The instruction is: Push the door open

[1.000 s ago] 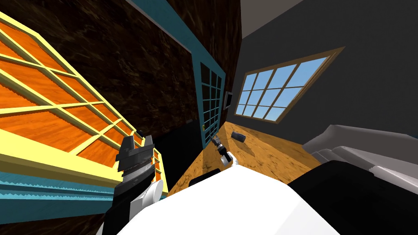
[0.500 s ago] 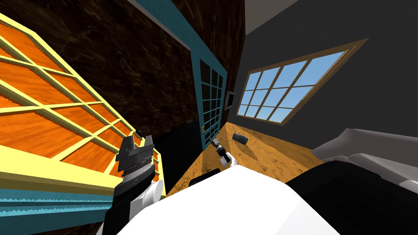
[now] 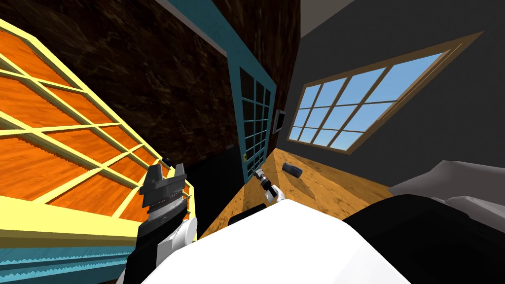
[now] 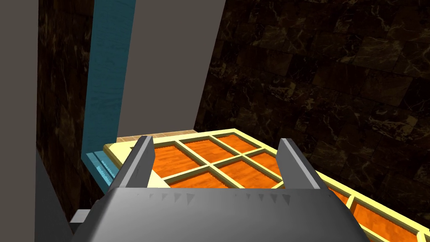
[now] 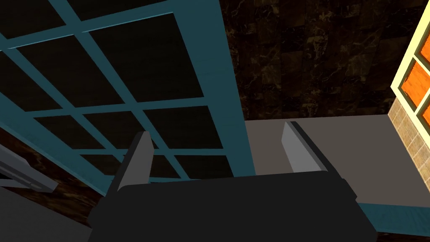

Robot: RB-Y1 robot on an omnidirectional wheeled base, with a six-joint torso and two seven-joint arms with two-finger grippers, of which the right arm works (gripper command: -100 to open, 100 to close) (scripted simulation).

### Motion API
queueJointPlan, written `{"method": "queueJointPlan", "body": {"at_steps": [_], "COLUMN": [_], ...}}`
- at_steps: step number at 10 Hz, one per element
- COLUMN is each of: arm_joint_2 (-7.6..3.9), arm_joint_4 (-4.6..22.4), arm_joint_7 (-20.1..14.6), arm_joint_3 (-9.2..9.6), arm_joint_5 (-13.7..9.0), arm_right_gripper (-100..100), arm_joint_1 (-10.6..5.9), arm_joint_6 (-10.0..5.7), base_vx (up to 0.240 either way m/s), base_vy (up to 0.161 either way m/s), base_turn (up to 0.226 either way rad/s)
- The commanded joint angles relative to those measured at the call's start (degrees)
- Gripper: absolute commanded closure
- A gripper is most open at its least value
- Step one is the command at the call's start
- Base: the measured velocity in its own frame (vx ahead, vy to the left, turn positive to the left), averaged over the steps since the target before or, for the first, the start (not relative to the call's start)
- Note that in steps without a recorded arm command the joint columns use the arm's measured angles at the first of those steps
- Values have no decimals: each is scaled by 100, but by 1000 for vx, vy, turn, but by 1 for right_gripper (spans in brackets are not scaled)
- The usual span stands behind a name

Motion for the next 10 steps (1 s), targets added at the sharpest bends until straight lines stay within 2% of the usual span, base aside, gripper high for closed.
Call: {"method": "queueJointPlan", "body": {"at_steps": [1,7,10], "arm_joint_2": [18,129,239], "arm_joint_4": [163,766,1199], "arm_joint_7": [127,573,893], "arm_joint_3": [21,95,147], "arm_joint_5": [30,138,216], "arm_right_gripper": [-100,-100,-100], "arm_joint_1": [-60,-285,-446], "arm_joint_6": [-41,-181,-281], "base_vx": [78,72,99], "base_vy": [-77,-70,-103], "base_turn": [56,48,66]}}
